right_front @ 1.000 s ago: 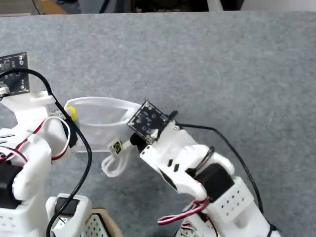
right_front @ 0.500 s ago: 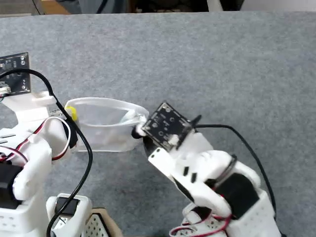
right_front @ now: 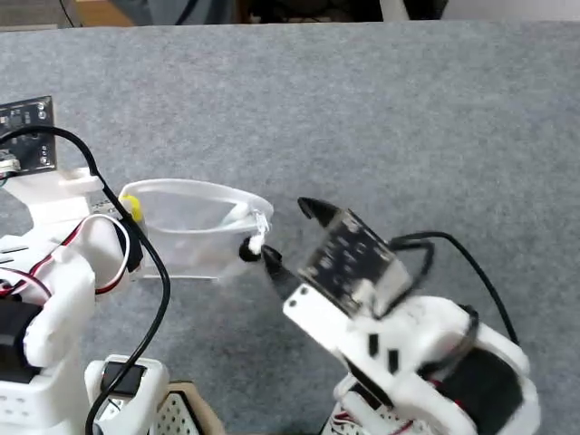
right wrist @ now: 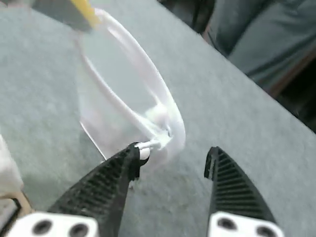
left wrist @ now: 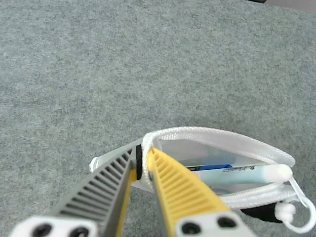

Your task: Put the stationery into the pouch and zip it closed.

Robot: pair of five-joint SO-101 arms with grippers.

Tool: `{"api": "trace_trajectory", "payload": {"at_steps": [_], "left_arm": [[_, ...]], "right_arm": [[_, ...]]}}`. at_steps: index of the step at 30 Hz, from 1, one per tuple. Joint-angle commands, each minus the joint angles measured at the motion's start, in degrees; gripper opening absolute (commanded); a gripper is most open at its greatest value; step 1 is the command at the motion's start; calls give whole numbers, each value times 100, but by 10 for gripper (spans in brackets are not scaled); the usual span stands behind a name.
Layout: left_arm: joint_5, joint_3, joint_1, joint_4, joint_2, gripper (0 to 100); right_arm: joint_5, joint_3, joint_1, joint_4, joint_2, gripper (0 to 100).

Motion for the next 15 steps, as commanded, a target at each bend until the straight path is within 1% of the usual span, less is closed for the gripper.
{"api": "trace_trajectory", "payload": {"at_steps": [1, 4, 10, 15], "left_arm": [[-62, -13, -57, -26, -79, 29], [-62, -13, -57, -26, -79, 29], [-62, -13, -40, -26, -79, 29], [-62, -13, -40, -26, -79, 29]], "right_arm": [[-141, -541, -158, 229, -92, 222], [-141, -277, -167, 88, -75, 222], [-123, 963, -167, -1257, -66, 222], [-88, 1789, -167, -1996, -66, 222]]}}
